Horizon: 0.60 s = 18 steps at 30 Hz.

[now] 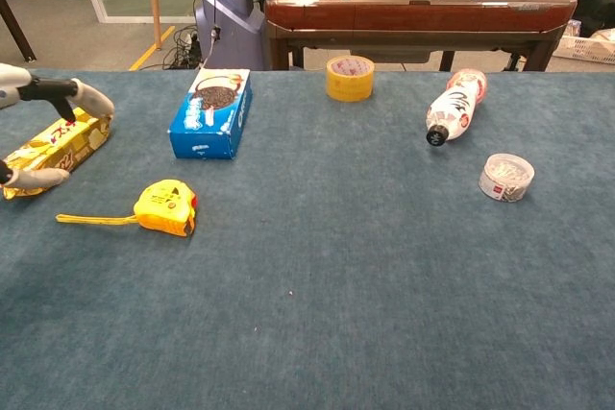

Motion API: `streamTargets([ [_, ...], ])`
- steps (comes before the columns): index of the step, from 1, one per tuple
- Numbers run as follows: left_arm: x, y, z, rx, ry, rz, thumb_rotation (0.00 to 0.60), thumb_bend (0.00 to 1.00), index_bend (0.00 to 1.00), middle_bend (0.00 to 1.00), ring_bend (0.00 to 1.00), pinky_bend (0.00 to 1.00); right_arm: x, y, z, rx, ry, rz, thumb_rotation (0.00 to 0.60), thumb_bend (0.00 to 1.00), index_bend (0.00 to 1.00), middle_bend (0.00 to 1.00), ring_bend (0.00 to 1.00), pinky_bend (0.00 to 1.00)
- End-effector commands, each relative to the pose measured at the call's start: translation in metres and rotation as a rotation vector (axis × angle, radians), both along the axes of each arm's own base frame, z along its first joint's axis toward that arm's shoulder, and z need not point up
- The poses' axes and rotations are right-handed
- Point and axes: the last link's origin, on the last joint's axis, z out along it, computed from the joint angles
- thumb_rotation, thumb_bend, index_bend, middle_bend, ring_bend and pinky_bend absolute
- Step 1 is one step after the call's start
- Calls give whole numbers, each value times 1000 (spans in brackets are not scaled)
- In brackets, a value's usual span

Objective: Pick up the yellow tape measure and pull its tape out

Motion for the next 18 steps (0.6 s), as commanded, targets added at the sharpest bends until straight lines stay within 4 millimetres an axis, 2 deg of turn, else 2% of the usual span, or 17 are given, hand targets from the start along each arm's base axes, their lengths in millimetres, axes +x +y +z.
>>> streamTargets([
  [1,18,8,-18,-41,35,-14,600,259,178,189,219,134,-1,0,0,1,-1,-4,600,341,232,302,213,351],
  [10,44,24,-55,-86,129,-4,600,224,187,168,162,122,-7,2,0,2,-6,-17,600,341,232,302,213,351],
  [18,47,37,-74,-84,244,53,600,203,205,164,161,122,-11,4,1,-4,-6,-27,600,341,232,302,213,351],
])
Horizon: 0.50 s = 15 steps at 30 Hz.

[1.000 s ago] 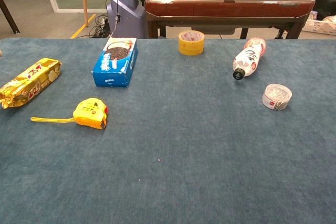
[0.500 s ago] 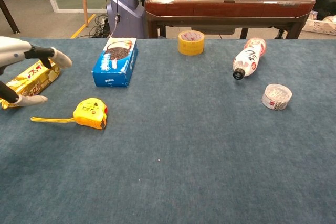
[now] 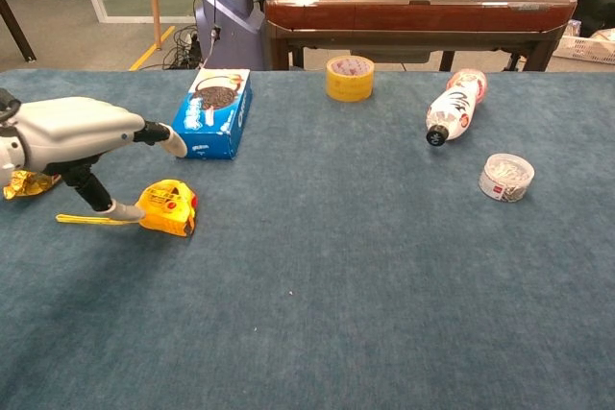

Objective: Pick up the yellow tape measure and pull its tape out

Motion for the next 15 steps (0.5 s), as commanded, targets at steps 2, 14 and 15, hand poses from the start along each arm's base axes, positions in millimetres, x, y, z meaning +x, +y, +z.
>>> streamTargets([
  [2,5,8,-14,-5,65,26,600,203,207,164,161,121,-2,1,1,-3,3,-7,600,340,233,302,213,351],
  [14,7,21,-29,4,133,79,600,203,207,165,161,121,-4,0,-1,4,-1,-11,600,341,232,302,213,351],
  [15,7,21,-30,5,135,82,600,203,207,165,161,121,-5,0,-1,4,-2,-13,600,341,232,302,213,351],
])
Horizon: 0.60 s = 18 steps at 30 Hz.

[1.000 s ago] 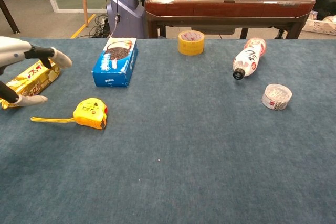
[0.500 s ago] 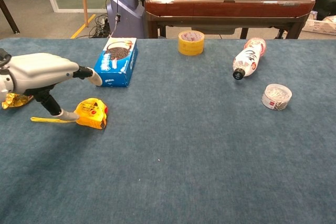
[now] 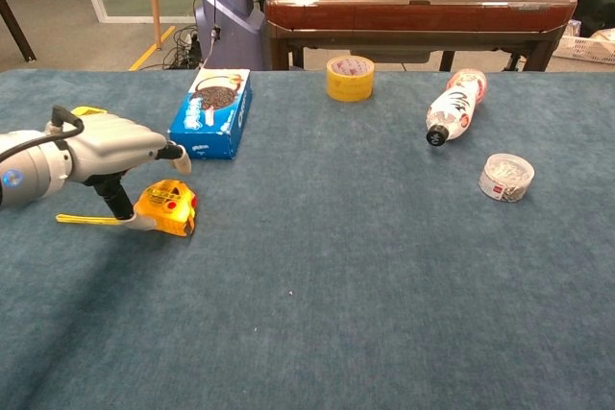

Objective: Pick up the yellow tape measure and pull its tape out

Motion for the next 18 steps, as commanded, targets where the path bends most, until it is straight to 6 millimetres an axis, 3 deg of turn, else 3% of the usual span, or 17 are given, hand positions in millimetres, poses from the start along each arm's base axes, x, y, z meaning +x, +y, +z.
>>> streamTargets([
  [1,1,3,-3,0,13,7,600,203,207,165,161,121,-1,0,0,2,0,-4,600,341,232,302,213,351],
  [18,2,10,-17,4,24,36,600,204,295,212,180,122,-9,8,2,-7,-8,-39,600,341,232,302,213,351],
])
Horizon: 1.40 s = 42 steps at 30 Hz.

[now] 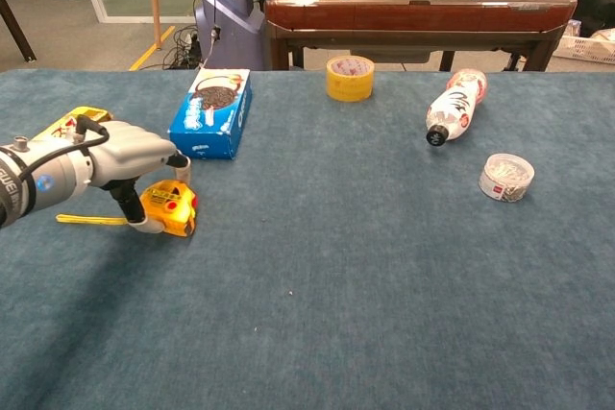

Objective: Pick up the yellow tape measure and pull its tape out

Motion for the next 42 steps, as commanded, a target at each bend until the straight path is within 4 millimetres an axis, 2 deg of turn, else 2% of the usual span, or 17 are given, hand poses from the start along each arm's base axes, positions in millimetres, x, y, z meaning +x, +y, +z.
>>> streamTargets([
  [1,0,1,-1,1,-2,3,600,203,300,218,183,122,-1,0,0,1,-1,-2,600,341,232,302,213,351],
  [4,0,1,-1,7,-8,2,600,204,324,251,203,122,-1,1,-1,0,-2,-4,600,341,232,302,213,351],
  [13,-4,4,-6,13,-77,23,600,204,481,491,371,127,-2,2,-1,1,-1,-9,600,341,232,302,213,351],
  [18,-10,3,0,0,-173,52,600,204,522,541,406,136,1,0,-1,11,2,11,600,340,232,302,213,351],
  [22,-13,2,12,5,-242,64,600,204,540,566,423,142,11,-5,-4,29,-5,49,600,341,232,302,213,351],
  [30,-8,-7,45,1,-399,118,600,204,543,573,428,153,50,-26,-21,105,-68,187,600,341,232,295,214,347],
  [35,6,-13,65,-1,-518,162,600,204,539,573,429,166,97,-44,-45,192,-149,326,600,335,230,222,146,267],
  [42,24,-17,89,0,-652,206,600,204,538,574,432,200,153,-63,-81,325,-244,441,600,323,156,159,85,205],
])
